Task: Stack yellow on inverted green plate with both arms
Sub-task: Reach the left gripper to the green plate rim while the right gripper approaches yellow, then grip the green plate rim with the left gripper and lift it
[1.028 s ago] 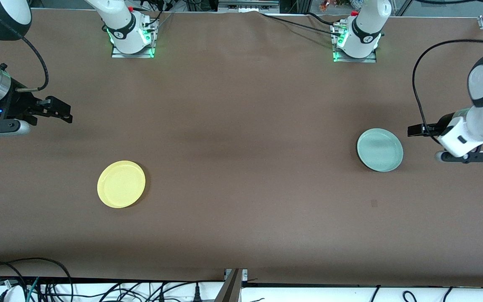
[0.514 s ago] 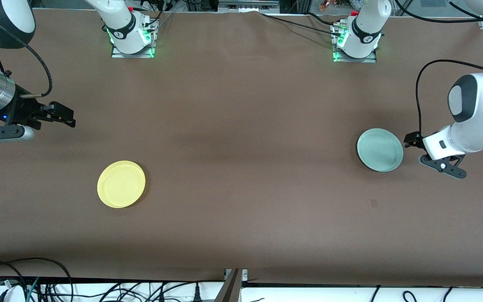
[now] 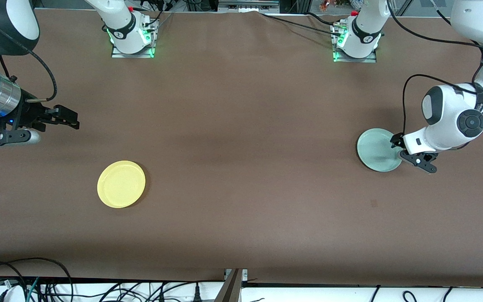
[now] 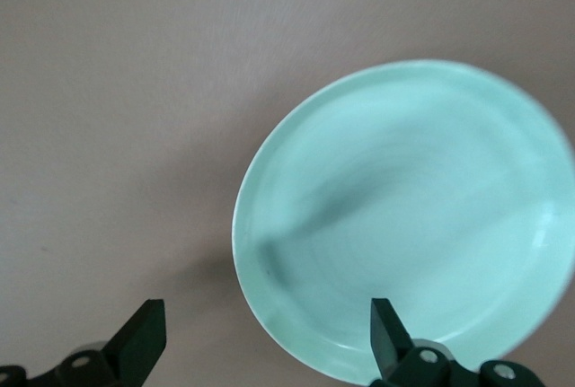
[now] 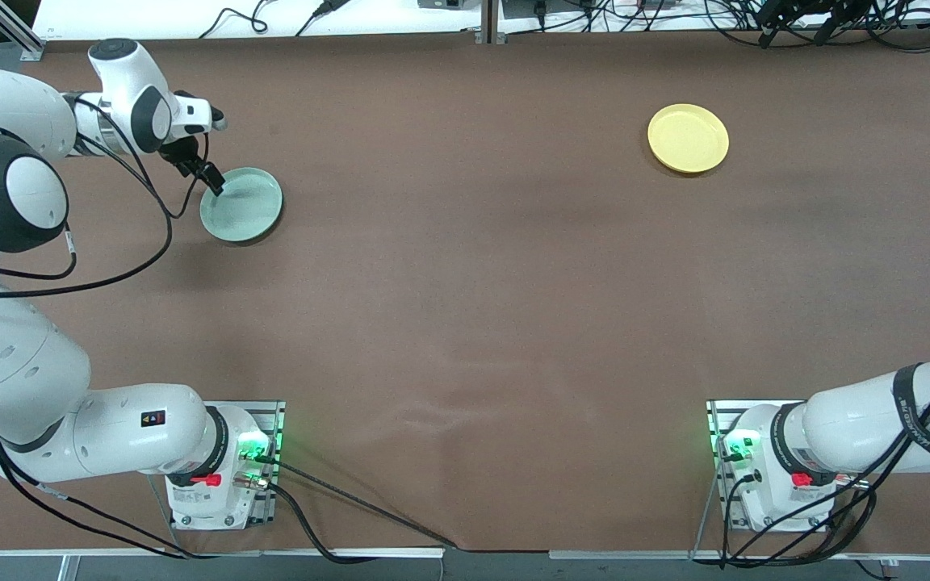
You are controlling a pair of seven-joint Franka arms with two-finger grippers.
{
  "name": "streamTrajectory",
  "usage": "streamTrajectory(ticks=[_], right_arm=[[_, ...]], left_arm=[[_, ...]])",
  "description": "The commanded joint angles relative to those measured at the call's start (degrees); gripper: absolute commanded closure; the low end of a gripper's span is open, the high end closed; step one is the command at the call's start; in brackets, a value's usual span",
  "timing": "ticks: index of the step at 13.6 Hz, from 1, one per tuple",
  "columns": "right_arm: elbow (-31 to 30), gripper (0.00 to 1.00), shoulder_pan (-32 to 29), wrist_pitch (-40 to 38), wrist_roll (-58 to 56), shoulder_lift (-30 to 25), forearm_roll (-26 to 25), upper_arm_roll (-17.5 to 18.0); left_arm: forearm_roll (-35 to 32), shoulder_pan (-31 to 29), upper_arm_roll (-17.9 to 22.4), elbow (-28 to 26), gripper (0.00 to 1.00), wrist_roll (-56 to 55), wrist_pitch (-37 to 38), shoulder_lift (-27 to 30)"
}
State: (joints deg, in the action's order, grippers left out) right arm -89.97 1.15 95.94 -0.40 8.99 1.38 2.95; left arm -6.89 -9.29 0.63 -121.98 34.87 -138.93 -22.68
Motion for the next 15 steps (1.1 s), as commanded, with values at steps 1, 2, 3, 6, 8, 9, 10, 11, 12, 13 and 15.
streamTrajectory(ticks=[1, 2, 3, 6, 8, 9, 10, 11, 12, 13, 15], right_arm=[[-0.21, 0.00, -0.10, 1.44, -0.66, 0.94, 0.99, 0.03], [-0.21, 0.00, -0.10, 1.88, -0.66, 1.21, 0.99, 0.03], [-0.21, 0.00, -0.10, 1.88, -0.66, 1.64, 0.99, 0.03], [-0.21, 0.00, -0.27, 2.41, -0.74, 2.61, 1.08, -0.05], [-0.21, 0.00, -0.36, 3.46, -0.74, 3.05, 1.17, -0.05], [-0.21, 0.00, -0.45, 3.46, -0.74, 3.40, 1.26, -0.05], [-0.21, 0.00, -0.53, 3.55, -0.74, 4.01, 1.26, -0.14], [-0.21, 0.00, -0.54, 3.81, -1.01, 4.89, 1.26, -0.14], [-0.21, 0.00, -0.62, 5.21, -2.57, 6.20, 1.26, -0.40], [-0.21, 0.00, -1.23, 6.01, -5.11, 7.78, 1.43, -0.41], [-0.12, 0.00, -2.29, 9.07, -8.47, 11.82, 3.80, -0.49]], left_arm=[[-1.29, -0.82, -0.37, -0.02, 0.00, 0.81, -3.45, -2.54], [-1.29, -1.43, -0.46, 0.16, 0.00, 0.81, -3.54, -3.24], [-1.29, -1.61, -0.63, 0.16, 0.11, 0.81, -3.54, -3.60], [-1.29, -1.61, -0.63, 0.34, 0.58, 1.25, -3.45, -3.60], [-1.29, -1.61, -0.63, 0.42, 0.62, 1.17, -3.54, -4.30], [-1.29, -1.61, -0.63, 0.51, 0.70, 1.17, -3.54, -4.39], [-1.29, -1.61, -0.63, 0.51, 0.75, 1.17, -3.54, -4.39], [-1.29, -1.61, -0.63, 0.51, 0.92, 1.17, -3.54, -4.39], [-1.29, -1.61, -0.63, 0.60, 1.00, 1.17, -3.54, -4.39], [-1.29, -1.61, -0.63, 0.60, 1.00, 1.25, -3.45, -4.22], [-1.29, -1.52, -0.81, 0.77, 1.00, 1.17, -2.84, -3.34]])
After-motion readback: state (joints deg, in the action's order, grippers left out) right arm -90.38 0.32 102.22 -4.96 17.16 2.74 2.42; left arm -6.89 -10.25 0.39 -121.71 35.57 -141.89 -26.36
